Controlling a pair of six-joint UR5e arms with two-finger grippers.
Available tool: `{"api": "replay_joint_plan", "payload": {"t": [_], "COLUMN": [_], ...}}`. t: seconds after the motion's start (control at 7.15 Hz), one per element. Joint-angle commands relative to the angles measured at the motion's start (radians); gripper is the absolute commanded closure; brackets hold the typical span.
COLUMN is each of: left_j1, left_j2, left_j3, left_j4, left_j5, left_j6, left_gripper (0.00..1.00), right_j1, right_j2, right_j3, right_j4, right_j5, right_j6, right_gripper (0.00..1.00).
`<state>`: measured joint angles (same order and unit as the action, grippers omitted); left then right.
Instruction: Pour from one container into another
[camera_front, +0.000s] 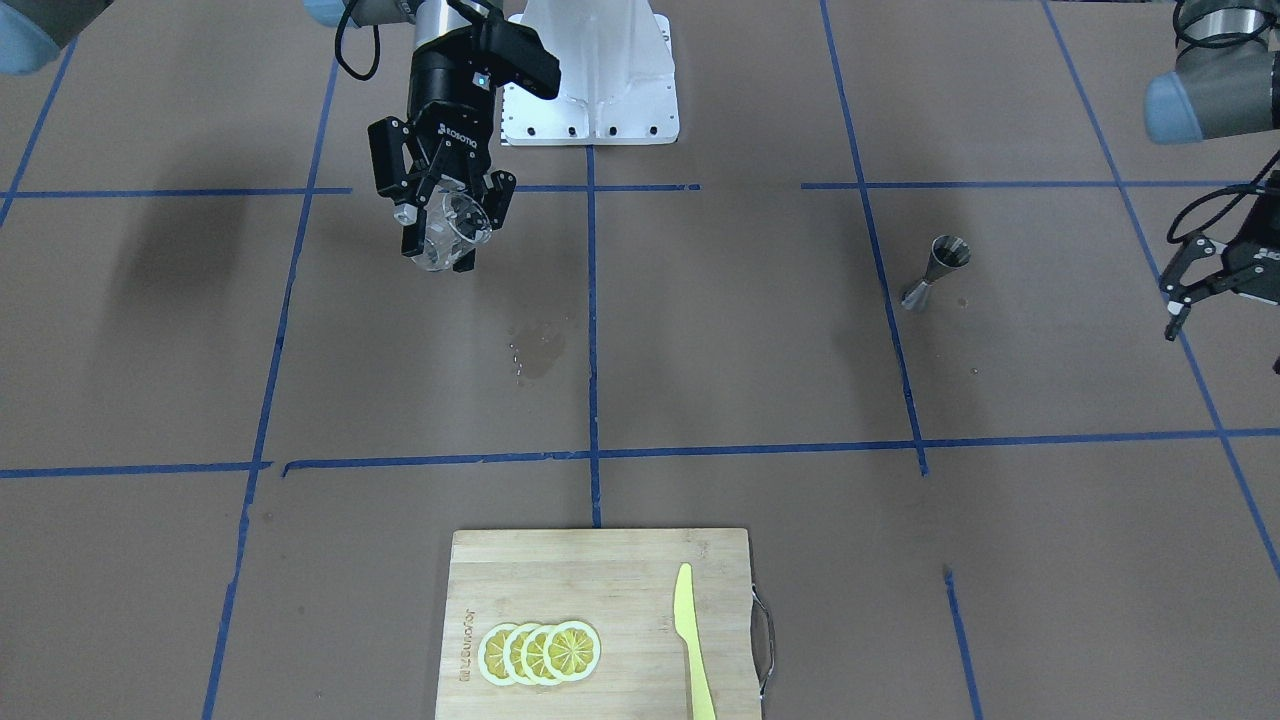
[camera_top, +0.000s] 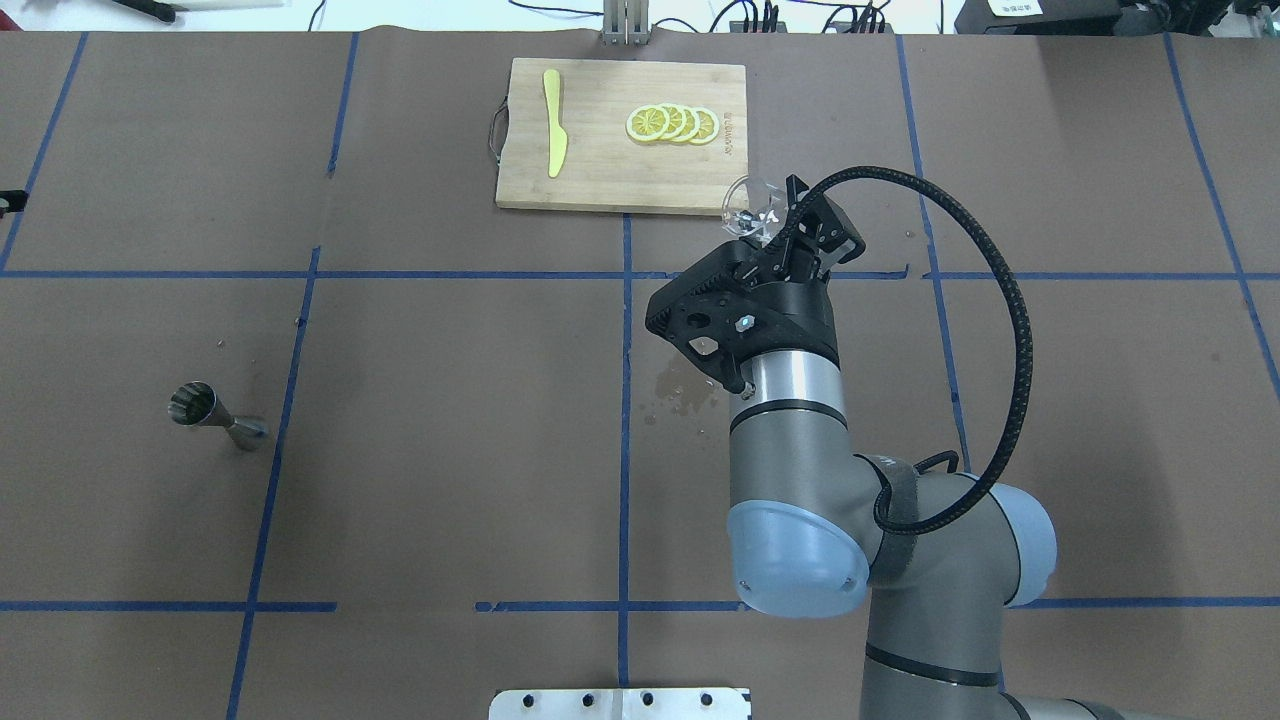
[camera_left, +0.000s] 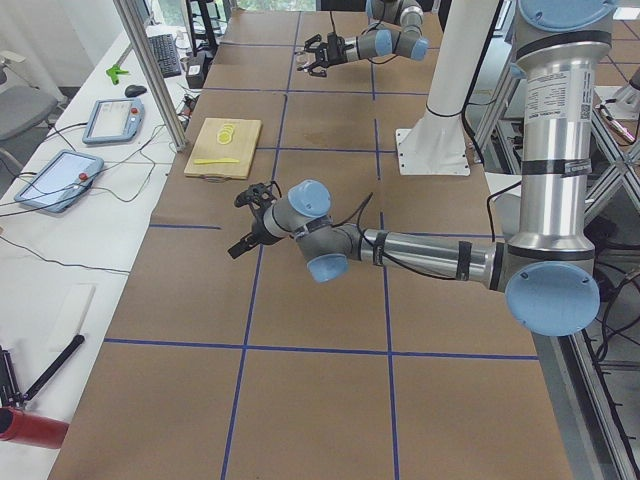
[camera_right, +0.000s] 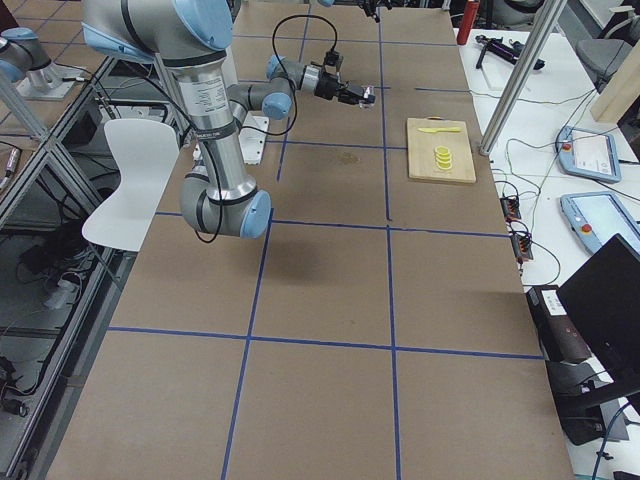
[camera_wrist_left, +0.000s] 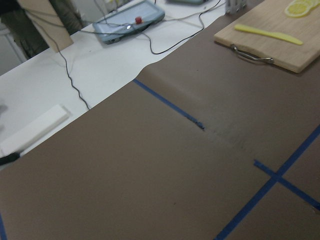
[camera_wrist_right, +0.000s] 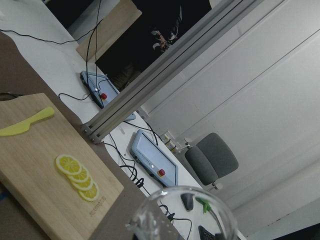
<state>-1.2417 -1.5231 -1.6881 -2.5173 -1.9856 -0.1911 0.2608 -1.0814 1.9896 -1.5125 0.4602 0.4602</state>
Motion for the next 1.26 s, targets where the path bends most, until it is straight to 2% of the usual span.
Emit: {"api": "replay_joint_plan", "payload": {"t": [0.0,0.14,0.28,0.56,0.7,0.84,0.98,1.12], "left_j1": [-0.123,-0.164,-0.179,-0.206,-0.218,-0.269,-0.324,-0.326], "left_j2": [0.006,-0.003,-0.002,-0.023,-0.051,-0.042,-0.04,-0.037], "left_j3": [0.054,0.082,0.09,0.064,0.058,0.056,0.064,0.058], "left_j4": [0.22,0.263,0.39,0.748,0.888,0.897,0.923,0.94], "left_j5": [0.004,-0.007,-0.077,-0.178,-0.299,-0.326,-0.326,-0.323], "left_j6": [0.03,0.036,0.039,0.045,0.047,0.176,0.413,0.432], "left_gripper": [0.0,0.0,0.0,0.0,0.0,0.0,0.0,0.0], "right_j1": [-0.002,-0.002,-0.002,-0.002,-0.002,-0.002,-0.002,-0.008], "right_j2": [0.0,0.0,0.0,0.0,-0.002,0.0,0.0,0.006], "right_j3": [0.0,0.0,0.0,0.0,0.0,0.0,0.0,-0.003], "right_j4": [0.0,0.0,0.0,0.0,0.0,0.0,0.0,0.002], "right_j5": [0.0,0.0,0.0,0.0,0.0,0.0,0.0,0.0], "right_j6": [0.0,0.0,0.0,0.0,0.0,0.0,0.0,0.014], "right_gripper": [1.0,1.0,1.0,1.0,1.0,1.0,1.0,1.0]}}
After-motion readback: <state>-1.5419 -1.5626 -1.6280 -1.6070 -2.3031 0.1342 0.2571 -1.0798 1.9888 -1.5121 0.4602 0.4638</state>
